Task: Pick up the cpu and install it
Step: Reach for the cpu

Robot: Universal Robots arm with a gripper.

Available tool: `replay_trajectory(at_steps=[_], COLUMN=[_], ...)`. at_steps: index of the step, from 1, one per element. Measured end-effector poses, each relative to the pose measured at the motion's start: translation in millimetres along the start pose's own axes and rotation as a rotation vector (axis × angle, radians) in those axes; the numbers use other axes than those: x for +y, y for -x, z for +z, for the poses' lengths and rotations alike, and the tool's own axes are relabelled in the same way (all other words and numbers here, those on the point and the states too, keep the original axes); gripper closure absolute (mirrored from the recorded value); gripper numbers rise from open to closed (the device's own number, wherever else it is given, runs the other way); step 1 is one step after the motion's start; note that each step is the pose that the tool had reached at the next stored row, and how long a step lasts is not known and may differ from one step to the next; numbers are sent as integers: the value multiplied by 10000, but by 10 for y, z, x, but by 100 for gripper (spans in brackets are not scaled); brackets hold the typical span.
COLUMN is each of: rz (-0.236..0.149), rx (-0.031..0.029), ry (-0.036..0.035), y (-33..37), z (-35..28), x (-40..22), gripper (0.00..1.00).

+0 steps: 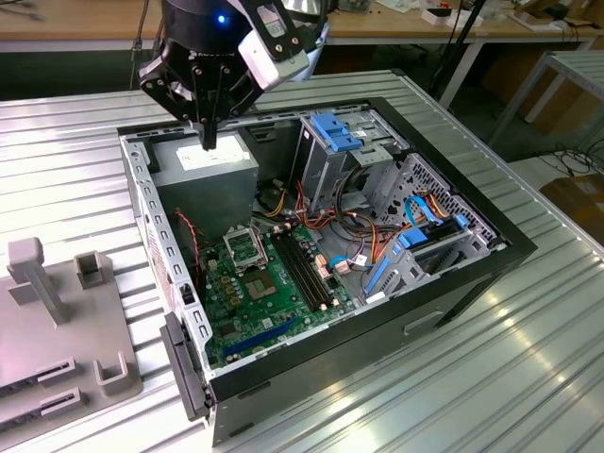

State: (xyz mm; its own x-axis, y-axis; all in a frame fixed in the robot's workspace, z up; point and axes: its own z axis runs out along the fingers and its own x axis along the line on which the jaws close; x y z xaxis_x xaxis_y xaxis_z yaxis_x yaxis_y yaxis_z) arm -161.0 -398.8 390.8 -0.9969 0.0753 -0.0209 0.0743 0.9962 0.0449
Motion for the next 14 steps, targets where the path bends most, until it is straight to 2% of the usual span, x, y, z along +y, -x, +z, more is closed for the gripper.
replay_trajectory(at_steps=[14], rz=[-1], rx=[0], ry=[0], y=[-87], z=[0], x=[-7], gripper=[89])
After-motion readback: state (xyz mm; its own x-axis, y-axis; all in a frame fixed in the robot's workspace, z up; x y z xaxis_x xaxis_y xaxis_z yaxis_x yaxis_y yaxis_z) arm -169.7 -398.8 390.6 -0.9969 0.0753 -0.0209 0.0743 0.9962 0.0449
